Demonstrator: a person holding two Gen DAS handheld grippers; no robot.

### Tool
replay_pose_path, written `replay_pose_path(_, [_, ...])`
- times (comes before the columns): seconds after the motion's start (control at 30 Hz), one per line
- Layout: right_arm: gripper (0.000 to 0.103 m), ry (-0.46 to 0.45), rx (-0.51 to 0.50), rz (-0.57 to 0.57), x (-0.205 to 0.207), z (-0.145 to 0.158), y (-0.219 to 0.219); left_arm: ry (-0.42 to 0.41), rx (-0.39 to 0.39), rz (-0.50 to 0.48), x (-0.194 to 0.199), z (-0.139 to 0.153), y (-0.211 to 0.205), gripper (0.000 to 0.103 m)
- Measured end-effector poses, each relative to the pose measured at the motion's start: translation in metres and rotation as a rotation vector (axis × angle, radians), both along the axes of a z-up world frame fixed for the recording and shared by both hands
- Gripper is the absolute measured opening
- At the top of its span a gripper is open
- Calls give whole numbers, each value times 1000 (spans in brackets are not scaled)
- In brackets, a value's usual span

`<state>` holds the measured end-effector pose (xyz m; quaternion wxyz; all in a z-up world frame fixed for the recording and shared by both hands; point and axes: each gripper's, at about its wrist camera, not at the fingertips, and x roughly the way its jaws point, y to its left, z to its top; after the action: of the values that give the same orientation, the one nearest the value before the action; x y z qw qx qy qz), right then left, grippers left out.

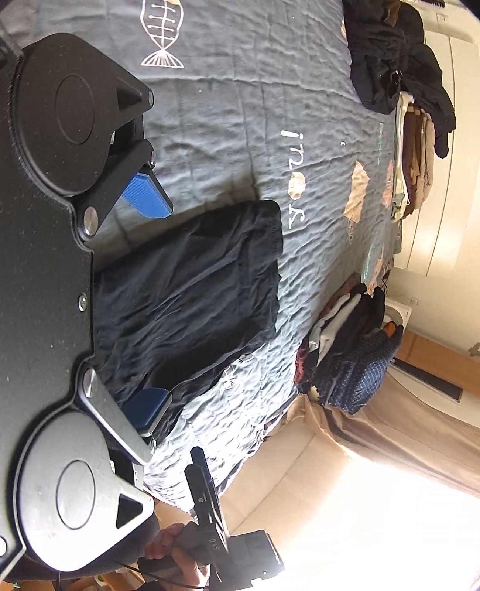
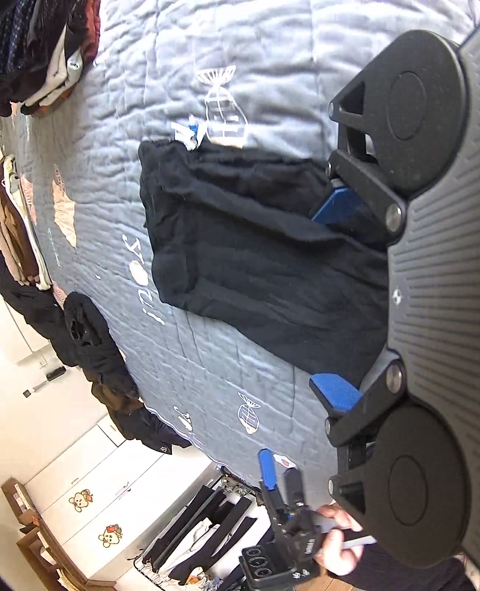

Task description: Fold clothes

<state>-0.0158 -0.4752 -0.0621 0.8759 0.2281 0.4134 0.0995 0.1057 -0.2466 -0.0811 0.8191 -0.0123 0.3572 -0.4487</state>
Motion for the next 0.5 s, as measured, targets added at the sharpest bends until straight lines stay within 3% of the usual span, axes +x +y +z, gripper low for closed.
replay_pose_path(0.3, [90, 24, 179, 82, 15, -35, -57, 97, -93, -60, 67, -23, -3, 100])
replay_pose_path(0.5, [90, 0, 185, 144, 39, -40, -74, 156, -116, -92, 129, -45, -35, 100])
